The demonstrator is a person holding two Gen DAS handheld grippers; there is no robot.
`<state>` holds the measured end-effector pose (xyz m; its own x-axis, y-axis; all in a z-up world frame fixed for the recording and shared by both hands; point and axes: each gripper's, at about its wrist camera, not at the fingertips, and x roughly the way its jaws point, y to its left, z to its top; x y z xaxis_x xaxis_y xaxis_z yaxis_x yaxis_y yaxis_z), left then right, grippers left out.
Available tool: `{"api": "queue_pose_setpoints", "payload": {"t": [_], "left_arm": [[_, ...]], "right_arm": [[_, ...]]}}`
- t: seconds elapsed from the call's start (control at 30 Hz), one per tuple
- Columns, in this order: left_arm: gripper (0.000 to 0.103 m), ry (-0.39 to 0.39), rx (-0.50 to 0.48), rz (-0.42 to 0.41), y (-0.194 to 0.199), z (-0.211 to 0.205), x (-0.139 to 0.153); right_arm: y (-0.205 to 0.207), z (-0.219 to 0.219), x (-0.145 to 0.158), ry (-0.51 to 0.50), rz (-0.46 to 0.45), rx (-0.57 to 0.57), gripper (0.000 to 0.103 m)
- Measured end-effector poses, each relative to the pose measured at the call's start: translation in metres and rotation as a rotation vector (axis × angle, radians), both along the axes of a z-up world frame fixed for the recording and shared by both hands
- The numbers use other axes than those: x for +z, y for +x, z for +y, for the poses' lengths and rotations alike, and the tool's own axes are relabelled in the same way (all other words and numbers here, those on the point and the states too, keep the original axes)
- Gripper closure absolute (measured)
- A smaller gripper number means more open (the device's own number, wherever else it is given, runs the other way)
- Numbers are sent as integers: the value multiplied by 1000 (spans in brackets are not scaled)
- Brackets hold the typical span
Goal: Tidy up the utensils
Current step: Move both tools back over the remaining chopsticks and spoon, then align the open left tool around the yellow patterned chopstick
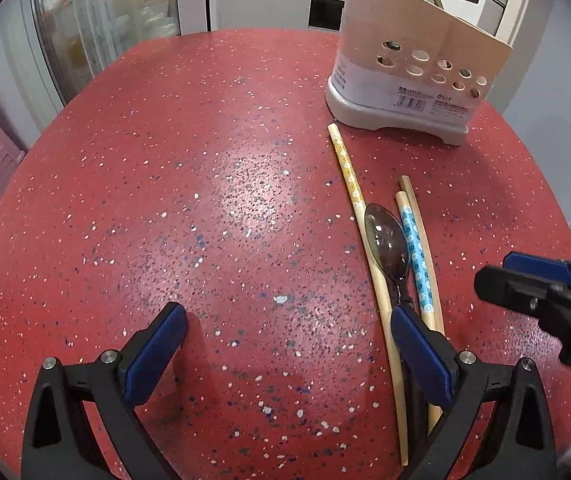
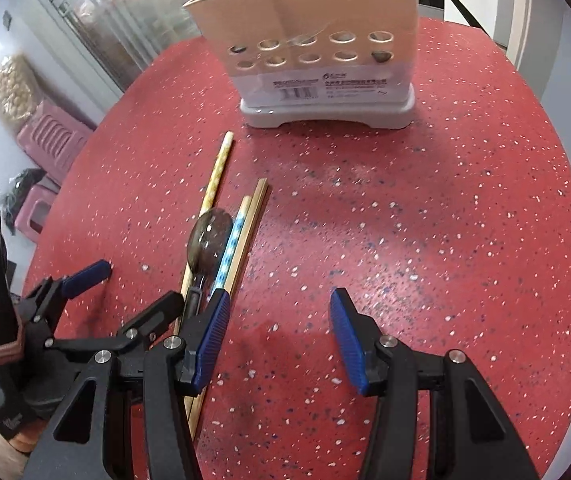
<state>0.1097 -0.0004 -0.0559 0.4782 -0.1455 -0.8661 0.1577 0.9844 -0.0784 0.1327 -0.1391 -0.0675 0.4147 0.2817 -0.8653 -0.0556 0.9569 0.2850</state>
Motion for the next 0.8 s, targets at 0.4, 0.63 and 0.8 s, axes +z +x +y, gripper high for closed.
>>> {"api": "queue_pose_setpoints", "payload": {"t": [0.4,0.63,0.8], "left_arm": [[0,62,-13,16,34,-15,0],[0,87,-4,2,46,-6,1],[0,88,15,-3,46,10,-1]], "right_arm": [[7,-17,6,18,10,-39,47],[12,-13,6,7,34,-26,47],[21,5,-4,-26,84,-8,47]]}}
